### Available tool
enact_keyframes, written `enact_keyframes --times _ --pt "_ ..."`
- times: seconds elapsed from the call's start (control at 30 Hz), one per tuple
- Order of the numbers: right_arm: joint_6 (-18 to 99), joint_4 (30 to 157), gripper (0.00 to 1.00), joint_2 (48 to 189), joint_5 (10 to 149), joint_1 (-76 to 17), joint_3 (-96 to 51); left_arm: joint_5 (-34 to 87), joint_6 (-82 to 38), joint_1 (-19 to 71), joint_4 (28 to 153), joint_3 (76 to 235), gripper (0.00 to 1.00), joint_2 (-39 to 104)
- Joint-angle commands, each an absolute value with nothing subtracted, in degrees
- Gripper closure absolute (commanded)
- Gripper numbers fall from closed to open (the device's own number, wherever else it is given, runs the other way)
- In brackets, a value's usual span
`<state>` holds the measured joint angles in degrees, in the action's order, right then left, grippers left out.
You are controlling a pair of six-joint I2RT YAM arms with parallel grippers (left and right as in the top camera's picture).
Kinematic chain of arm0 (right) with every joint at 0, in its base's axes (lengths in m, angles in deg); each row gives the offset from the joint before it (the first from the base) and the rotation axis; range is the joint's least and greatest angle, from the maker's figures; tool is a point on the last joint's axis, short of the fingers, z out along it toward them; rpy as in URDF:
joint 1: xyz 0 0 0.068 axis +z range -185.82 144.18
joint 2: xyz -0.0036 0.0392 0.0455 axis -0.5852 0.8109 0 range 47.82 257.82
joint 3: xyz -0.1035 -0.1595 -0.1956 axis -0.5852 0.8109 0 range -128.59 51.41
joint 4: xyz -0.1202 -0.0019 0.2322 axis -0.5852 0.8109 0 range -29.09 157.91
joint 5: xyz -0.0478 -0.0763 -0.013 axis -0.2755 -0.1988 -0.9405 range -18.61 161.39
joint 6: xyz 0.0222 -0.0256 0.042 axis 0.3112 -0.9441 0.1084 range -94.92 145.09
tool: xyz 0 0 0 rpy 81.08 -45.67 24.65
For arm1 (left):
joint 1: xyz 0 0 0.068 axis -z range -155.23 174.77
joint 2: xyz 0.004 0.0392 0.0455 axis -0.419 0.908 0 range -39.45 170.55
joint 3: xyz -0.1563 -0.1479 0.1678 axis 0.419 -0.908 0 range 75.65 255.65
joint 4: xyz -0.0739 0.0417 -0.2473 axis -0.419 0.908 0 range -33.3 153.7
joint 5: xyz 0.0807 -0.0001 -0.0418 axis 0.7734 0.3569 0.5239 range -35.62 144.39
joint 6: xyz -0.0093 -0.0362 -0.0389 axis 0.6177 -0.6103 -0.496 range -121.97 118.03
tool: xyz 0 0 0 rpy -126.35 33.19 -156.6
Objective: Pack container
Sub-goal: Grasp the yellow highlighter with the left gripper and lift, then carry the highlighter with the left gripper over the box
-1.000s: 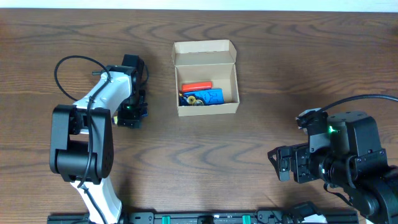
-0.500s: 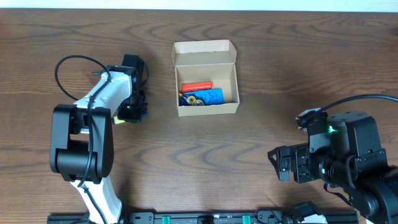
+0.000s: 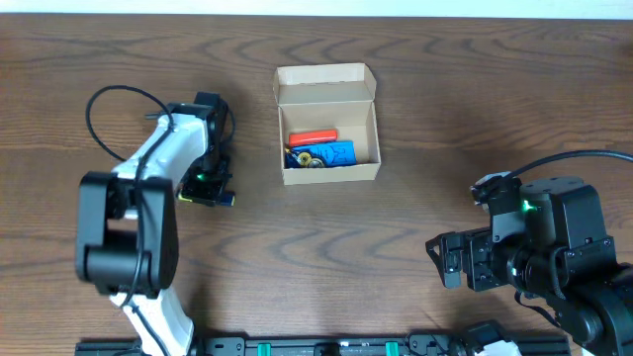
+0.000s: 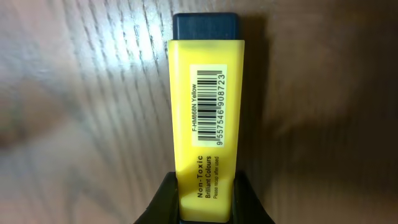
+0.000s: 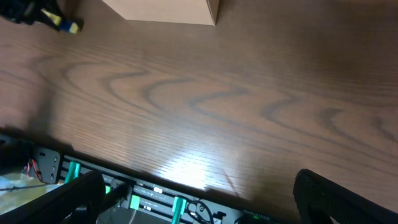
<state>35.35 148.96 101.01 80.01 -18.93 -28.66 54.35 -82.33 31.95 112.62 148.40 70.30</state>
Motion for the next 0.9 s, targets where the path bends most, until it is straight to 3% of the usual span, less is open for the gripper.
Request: enact_keyframes --times 0.0,0.2,0.33,0.87 --pt "35.94 149.00 0.01 101.07 80.45 -19.39 -28.62 56.12 -74.04 32.41 112.97 148.92 0.94 60.86" --pt "35.94 149.00 0.01 101.07 80.45 -19.39 -28.62 57.78 -58.09 37.27 106.98 151.28 0.95 47.64" --pt "35.94 149.00 0.00 101.07 80.45 -19.39 -28.62 57.50 -53.78 42.71 106.26 156.64 0.95 44.82" --pt "35.94 149.00 0.01 101.07 80.45 -19.39 -28.62 49.92 -38.88 57.79 113.43 184.59 0.95 69.95"
